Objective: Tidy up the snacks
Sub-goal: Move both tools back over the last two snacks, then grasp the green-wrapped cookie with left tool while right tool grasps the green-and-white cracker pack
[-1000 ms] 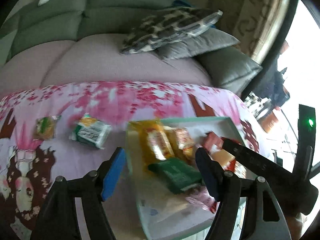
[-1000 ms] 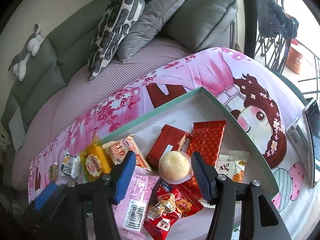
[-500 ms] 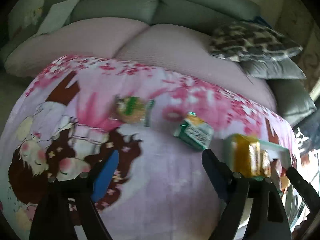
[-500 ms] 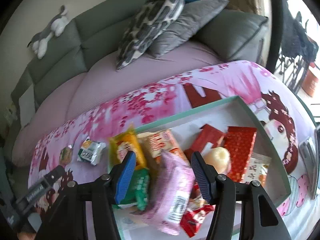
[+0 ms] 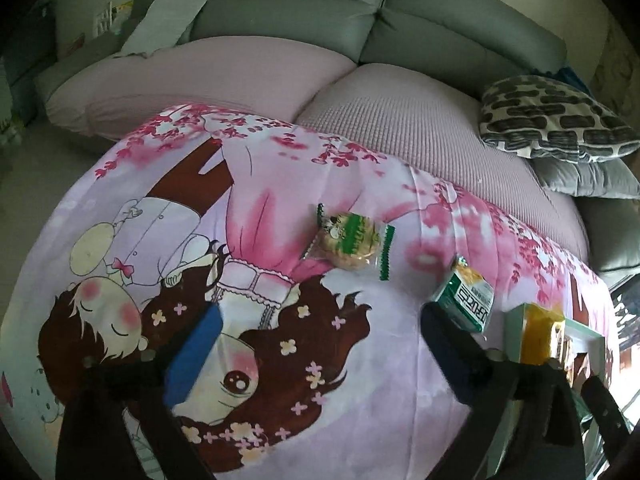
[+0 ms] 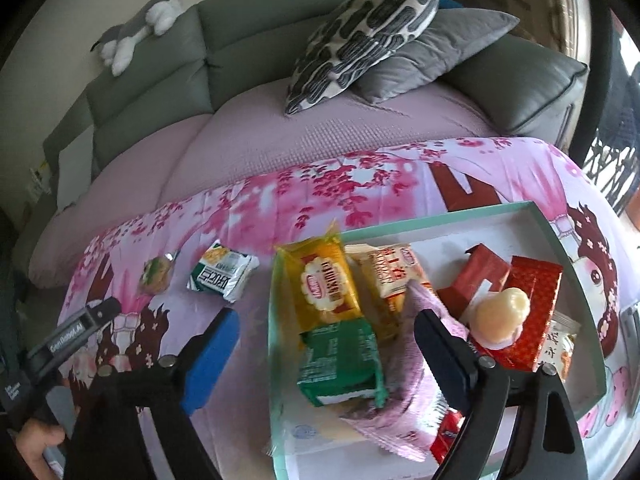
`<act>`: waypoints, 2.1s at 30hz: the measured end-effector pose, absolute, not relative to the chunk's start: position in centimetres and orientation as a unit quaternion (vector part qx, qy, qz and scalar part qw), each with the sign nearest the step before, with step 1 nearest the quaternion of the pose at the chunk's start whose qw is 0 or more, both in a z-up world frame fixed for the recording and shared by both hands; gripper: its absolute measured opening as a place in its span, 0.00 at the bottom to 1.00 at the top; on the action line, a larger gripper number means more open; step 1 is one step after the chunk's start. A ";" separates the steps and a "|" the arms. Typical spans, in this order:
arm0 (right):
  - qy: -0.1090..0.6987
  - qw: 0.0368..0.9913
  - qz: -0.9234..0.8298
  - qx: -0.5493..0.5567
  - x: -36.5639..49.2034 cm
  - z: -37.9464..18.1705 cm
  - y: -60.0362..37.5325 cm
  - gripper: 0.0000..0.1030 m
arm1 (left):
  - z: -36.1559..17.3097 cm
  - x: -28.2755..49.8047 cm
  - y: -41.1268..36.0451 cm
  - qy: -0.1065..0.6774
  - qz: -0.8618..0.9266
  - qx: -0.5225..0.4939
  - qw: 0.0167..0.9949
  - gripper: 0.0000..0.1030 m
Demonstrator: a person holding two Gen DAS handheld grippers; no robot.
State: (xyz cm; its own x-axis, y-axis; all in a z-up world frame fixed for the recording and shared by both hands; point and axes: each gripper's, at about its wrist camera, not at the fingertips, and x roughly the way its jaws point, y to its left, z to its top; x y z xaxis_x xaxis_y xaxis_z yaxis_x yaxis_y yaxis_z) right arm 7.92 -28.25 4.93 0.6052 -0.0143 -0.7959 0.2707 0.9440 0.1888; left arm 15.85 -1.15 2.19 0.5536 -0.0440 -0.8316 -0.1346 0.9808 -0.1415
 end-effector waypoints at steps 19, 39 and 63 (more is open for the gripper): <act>0.508 0.860 0.036 0.025 18.7 2.0 -19.7 0.89 | -1.3 21.6 1.9 0.525 -0.030 -0.114 0.843 1.00; 0.562 0.823 0.071 -0.034 24.7 -2.5 -17.2 0.72 | -4.6 27.5 -3.2 0.577 -0.078 -0.049 0.812 0.82; 0.487 0.872 0.034 0.040 16.9 2.4 -18.5 0.51 | 1.0 18.0 -0.1 0.496 -0.044 -0.150 0.854 0.52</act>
State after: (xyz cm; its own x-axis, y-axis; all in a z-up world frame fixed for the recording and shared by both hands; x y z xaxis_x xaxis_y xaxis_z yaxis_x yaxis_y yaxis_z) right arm 16.87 -18.48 2.38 0.5224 0.0981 -0.8470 -0.0200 0.9945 0.1029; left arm 17.96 -0.08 0.96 0.5050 -0.2234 -0.8337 -0.0729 0.9514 -0.2991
